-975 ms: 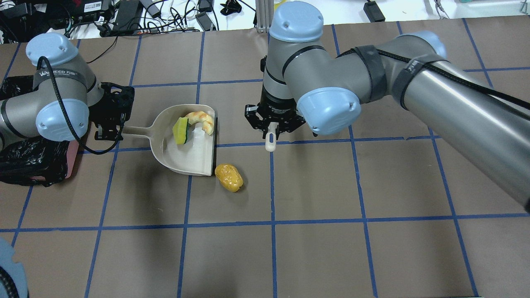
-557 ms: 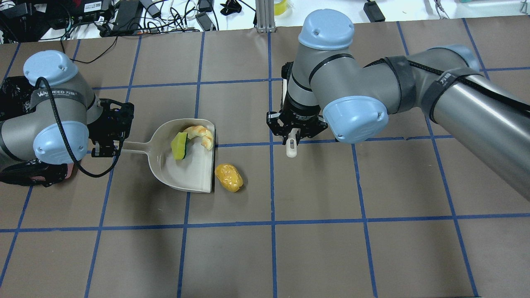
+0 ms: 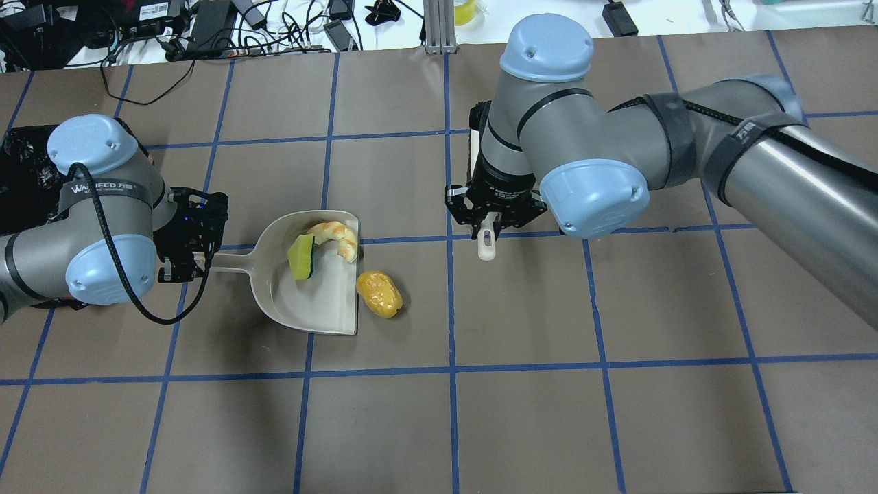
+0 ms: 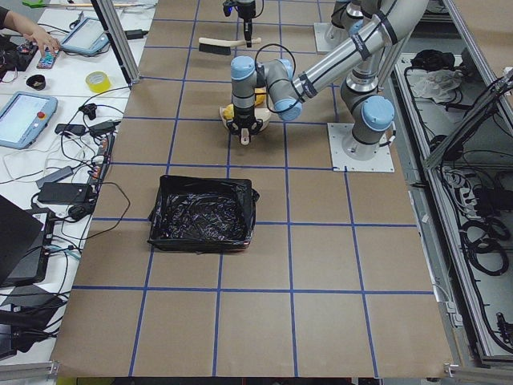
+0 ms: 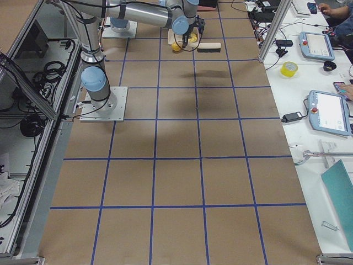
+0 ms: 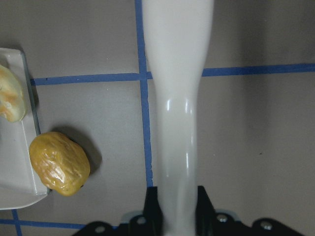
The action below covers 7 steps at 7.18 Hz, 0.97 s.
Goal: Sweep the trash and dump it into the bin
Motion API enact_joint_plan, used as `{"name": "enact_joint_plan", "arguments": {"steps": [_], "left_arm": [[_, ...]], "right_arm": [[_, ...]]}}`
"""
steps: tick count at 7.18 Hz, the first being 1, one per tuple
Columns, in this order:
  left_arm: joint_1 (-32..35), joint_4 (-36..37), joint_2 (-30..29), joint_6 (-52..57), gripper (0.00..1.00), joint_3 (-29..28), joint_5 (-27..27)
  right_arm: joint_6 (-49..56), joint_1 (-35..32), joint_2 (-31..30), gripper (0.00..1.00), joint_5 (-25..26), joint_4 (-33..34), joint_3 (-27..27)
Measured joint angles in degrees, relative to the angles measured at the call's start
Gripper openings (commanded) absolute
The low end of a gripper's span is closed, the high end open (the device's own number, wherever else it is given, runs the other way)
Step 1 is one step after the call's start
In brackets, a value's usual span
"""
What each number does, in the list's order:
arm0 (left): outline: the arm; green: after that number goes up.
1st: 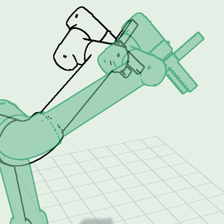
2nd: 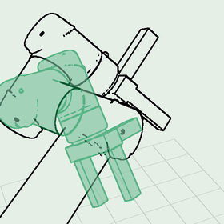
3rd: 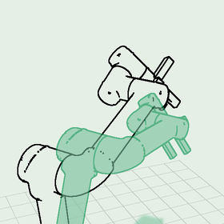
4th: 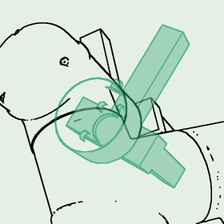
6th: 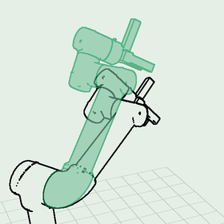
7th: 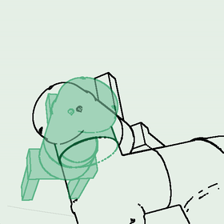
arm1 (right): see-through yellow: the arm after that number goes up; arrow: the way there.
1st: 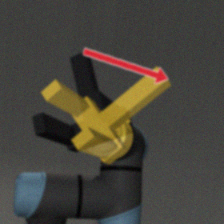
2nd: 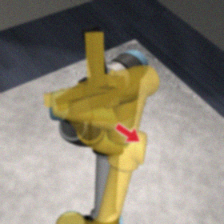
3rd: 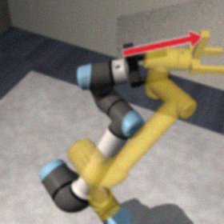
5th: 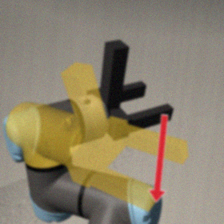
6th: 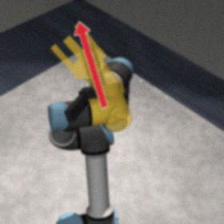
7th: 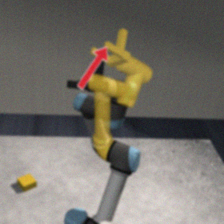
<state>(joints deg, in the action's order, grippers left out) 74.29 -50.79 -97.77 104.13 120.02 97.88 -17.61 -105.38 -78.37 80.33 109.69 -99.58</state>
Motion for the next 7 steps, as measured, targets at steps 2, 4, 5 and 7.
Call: {"name": "enact_joint_plan", "arguments": {"steps": [2, 4, 5, 7], "left_arm": [[0.0, 0.5, 0.0, -0.1, 0.0, 0.3, 0.0], [0.0, 0.6, 0.0, -0.1, 0.0, 0.4, 0.0], [0.0, 0.6, 0.0, -0.1, 0.0, 0.5, 0.0], [0.0, 0.6, -0.1, -0.2, 0.0, 0.5, 0.0]], "right_arm": [[0.0, 0.0, 0.0, 0.07, 0.0, 0.0, 0.0], [-0.1, 0.0, 0.0, 0.07, 0.0, 0.0, 0.0], [-0.1, 0.0, 0.0, 0.07, 0.0, 0.0, 0.0], [-0.1, 0.0, 0.1, 0.07, -0.1, 0.0, 0.0]]}}
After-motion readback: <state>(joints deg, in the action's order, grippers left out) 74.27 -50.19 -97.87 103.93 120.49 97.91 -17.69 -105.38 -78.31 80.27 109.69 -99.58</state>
